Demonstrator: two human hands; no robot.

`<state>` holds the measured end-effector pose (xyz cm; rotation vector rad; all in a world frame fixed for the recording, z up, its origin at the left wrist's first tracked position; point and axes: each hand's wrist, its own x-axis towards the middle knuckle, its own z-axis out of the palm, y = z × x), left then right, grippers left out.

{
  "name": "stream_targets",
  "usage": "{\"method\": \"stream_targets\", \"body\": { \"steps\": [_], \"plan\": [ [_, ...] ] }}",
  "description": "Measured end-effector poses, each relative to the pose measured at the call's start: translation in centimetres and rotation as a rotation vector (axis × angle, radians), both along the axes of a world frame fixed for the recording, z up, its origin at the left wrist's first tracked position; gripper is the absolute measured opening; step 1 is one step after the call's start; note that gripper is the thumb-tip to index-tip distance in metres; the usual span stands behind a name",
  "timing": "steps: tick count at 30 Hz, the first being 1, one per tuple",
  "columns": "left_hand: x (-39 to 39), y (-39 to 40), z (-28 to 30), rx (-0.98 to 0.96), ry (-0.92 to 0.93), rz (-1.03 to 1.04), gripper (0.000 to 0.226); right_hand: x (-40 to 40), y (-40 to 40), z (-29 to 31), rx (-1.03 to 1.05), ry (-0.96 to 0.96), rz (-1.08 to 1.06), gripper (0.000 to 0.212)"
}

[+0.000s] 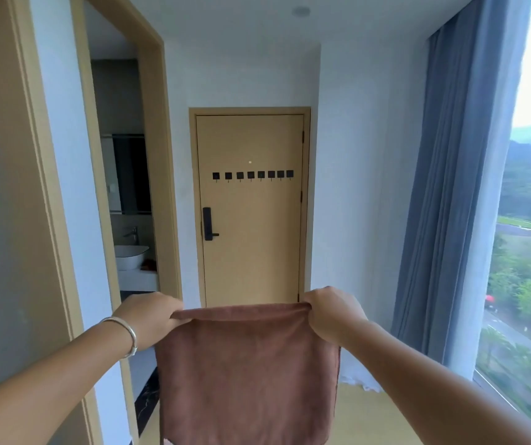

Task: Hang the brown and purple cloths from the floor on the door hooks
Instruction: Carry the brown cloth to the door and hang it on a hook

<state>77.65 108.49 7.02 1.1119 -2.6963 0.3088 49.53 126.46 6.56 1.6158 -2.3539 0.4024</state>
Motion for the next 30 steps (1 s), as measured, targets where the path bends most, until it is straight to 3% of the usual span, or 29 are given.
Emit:
{"method": "stream_targets", "body": {
  "steps": [6, 12, 19, 27, 30],
  "plan": [
    [-1.2, -1.2, -0.2, 0.042, -0.125, 0.056, 0.046, -1.2, -1.1, -1.6, 0.053, 0.058, 0.066, 0.041],
    [-2.1, -6.1, -1.5, 0.042, -0.090, 0.061, 0.039, -2.9, -5.2, -2.7, 0.150, 0.166, 0.077, 0.037],
    [-3.6, -16.0, -4.2, 0.038, -0.098, 0.065, 0.028, -5.1, -14.4, -3.2, 0.238, 0.252, 0.069, 0.019],
    [-5.4, -28.4, -5.6, 0.052, -0.090, 0.059, 0.041, -7.1, -26.7, -2.1, 0.278, 0.297, 0.069, 0.020],
    [-6.5, -31.8, -5.2, 0.073, -0.096, 0.050, 0.036, -7.9, -30.2, -1.9, 0.267, 0.316, 0.061, 0.020]
  ]
}}
